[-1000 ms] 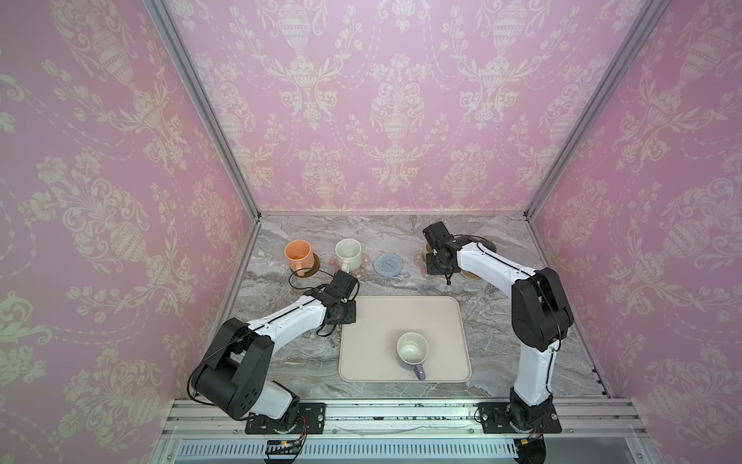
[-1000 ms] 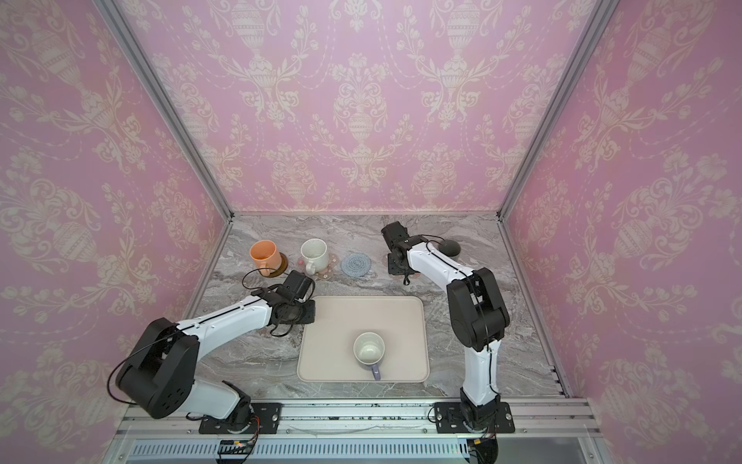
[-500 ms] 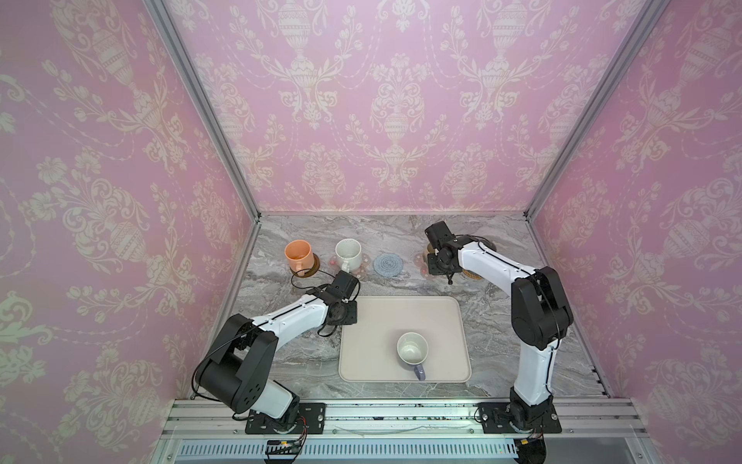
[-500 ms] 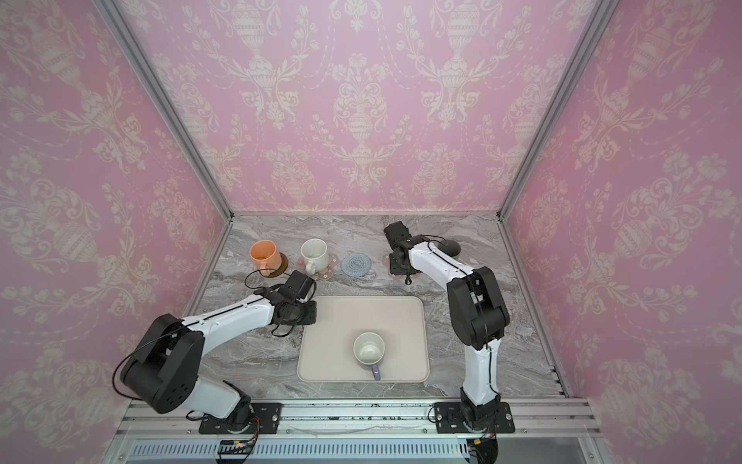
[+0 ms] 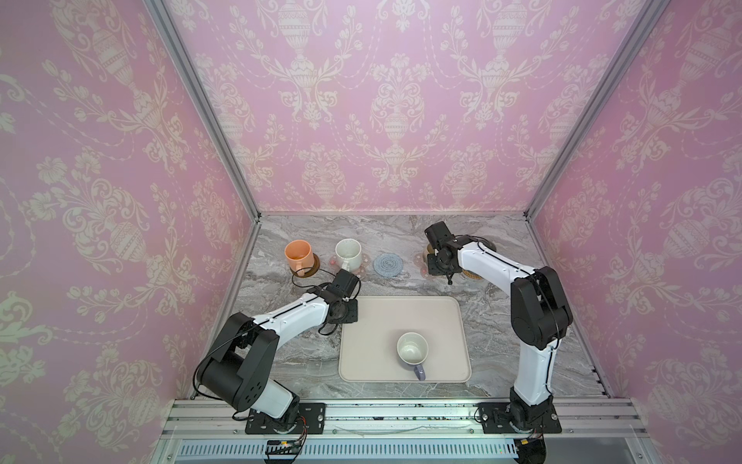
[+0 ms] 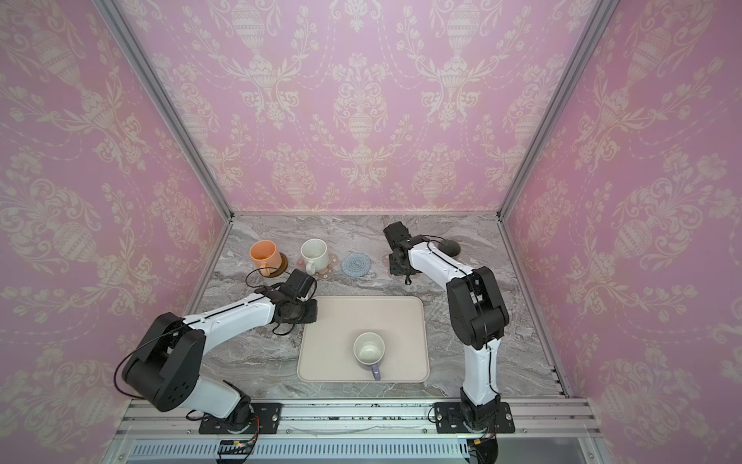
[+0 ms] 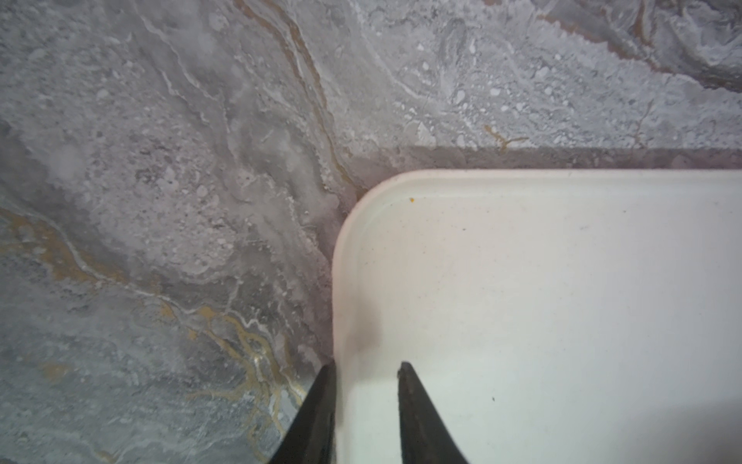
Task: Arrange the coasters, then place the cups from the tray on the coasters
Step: 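Lower the cream glazed mug onto the coaster beside the grey mug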
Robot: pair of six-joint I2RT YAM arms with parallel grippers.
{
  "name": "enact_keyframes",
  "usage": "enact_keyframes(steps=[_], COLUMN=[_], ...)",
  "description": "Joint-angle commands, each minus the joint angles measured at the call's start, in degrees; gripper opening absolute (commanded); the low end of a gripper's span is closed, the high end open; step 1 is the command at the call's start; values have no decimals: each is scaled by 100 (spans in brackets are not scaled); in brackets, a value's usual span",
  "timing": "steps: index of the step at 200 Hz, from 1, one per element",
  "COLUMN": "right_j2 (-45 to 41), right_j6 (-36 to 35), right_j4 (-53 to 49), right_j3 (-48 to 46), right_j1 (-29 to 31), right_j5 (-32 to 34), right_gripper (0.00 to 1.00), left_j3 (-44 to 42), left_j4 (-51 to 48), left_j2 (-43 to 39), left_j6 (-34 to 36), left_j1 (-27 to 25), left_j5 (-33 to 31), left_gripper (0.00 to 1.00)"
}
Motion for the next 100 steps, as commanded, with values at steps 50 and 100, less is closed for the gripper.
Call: enact_keyframes(steps=[50, 100], right_j2=[-219, -299], right_j6=[343, 318], right_j4=[335, 278], right_j3=[-549, -656], right_j1=[-54, -47], right_j5=[-66, 23], right_gripper=[22, 29], left_j3=[170, 250], left_j4=[-16, -59], left_j2=[44, 35], left_j6=[62, 69], left_j1=[43, 40], left_j5=[142, 174], left_gripper=[30, 30])
